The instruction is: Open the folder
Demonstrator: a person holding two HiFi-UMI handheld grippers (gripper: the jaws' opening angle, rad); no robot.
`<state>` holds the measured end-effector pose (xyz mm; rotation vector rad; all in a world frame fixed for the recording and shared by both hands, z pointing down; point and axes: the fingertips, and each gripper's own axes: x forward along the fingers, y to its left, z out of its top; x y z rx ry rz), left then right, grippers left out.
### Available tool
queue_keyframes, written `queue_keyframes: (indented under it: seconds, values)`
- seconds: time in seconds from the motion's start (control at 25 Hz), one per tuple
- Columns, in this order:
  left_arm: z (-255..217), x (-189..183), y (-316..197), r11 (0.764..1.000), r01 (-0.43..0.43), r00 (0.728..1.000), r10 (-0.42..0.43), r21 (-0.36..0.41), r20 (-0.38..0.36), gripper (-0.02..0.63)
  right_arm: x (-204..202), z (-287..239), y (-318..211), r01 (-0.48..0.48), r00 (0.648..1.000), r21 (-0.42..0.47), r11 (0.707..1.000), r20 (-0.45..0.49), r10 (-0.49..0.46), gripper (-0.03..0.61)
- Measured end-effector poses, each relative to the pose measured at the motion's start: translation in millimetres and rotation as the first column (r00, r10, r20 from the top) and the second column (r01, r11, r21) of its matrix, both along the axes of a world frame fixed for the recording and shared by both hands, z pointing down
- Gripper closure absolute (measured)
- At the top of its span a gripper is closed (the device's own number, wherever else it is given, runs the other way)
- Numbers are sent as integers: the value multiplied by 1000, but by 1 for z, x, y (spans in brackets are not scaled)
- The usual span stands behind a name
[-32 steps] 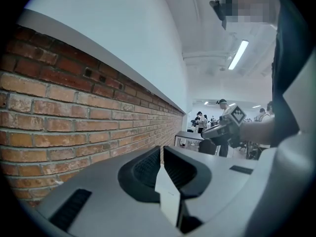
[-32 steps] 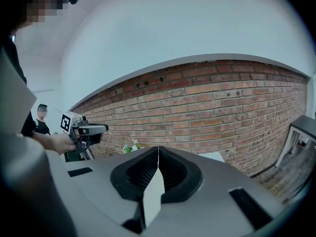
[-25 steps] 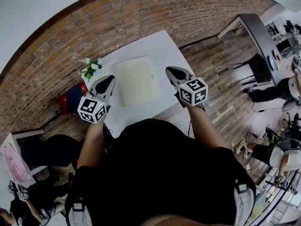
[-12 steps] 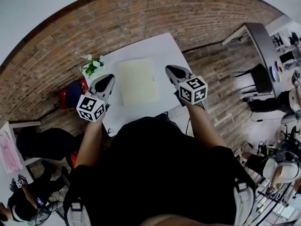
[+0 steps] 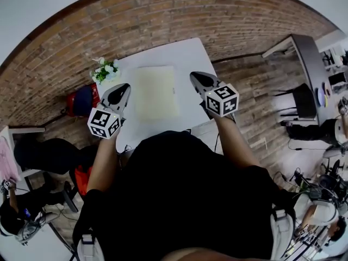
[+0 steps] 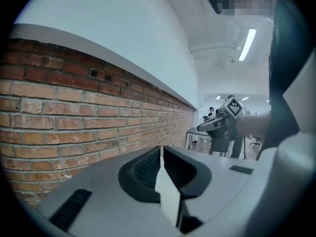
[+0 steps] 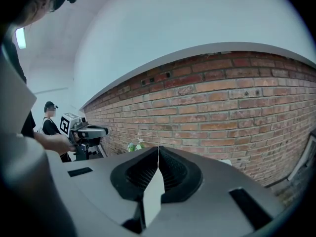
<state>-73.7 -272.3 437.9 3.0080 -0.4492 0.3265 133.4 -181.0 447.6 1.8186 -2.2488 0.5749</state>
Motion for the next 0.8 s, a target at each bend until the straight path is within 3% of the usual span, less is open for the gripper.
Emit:
queue_keyframes:
  seconds: [0.32,0.8]
  values:
    - [24,18,3,999,45,998,-44,-22,55,586,23,18,0,33,999,-41,999,11,-32,551]
    - [71,60,26,999,-16,985,23,-42,170,578,30,78,22,56,998,-163,985,39,-50,551]
